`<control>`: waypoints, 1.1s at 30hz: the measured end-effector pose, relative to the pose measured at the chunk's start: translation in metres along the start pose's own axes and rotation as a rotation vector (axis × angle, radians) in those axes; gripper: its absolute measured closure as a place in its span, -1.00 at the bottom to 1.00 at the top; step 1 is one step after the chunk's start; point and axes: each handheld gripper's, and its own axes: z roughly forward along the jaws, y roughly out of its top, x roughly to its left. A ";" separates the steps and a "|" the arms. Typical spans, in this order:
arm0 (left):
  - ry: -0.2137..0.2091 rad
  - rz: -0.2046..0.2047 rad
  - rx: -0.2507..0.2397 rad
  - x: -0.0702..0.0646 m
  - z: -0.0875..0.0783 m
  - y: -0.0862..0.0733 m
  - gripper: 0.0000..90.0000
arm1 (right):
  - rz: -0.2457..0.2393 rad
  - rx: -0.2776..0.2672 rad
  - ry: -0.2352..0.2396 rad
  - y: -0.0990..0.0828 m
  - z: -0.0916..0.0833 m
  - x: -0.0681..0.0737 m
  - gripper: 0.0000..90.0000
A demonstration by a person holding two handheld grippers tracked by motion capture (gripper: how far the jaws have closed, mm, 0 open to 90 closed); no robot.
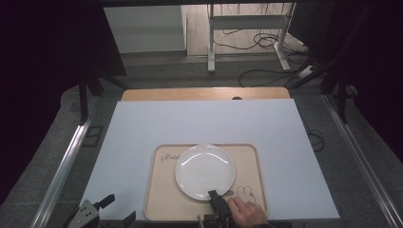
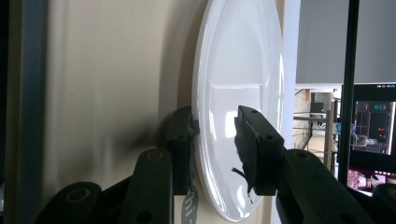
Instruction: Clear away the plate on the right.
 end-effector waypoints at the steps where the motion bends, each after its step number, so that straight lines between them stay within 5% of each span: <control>1: 0.000 0.000 0.000 0.000 0.000 0.000 -0.91 | -0.003 -0.001 0.000 0.000 -0.001 0.000 0.47; 10: 0.000 0.000 0.000 0.000 0.000 0.000 -0.91 | -0.011 -0.003 0.003 -0.002 -0.007 -0.001 0.44; 33: 0.000 -0.001 0.001 0.000 0.000 0.000 -0.91 | 0.076 -0.017 -0.012 -0.015 -0.018 -0.012 0.29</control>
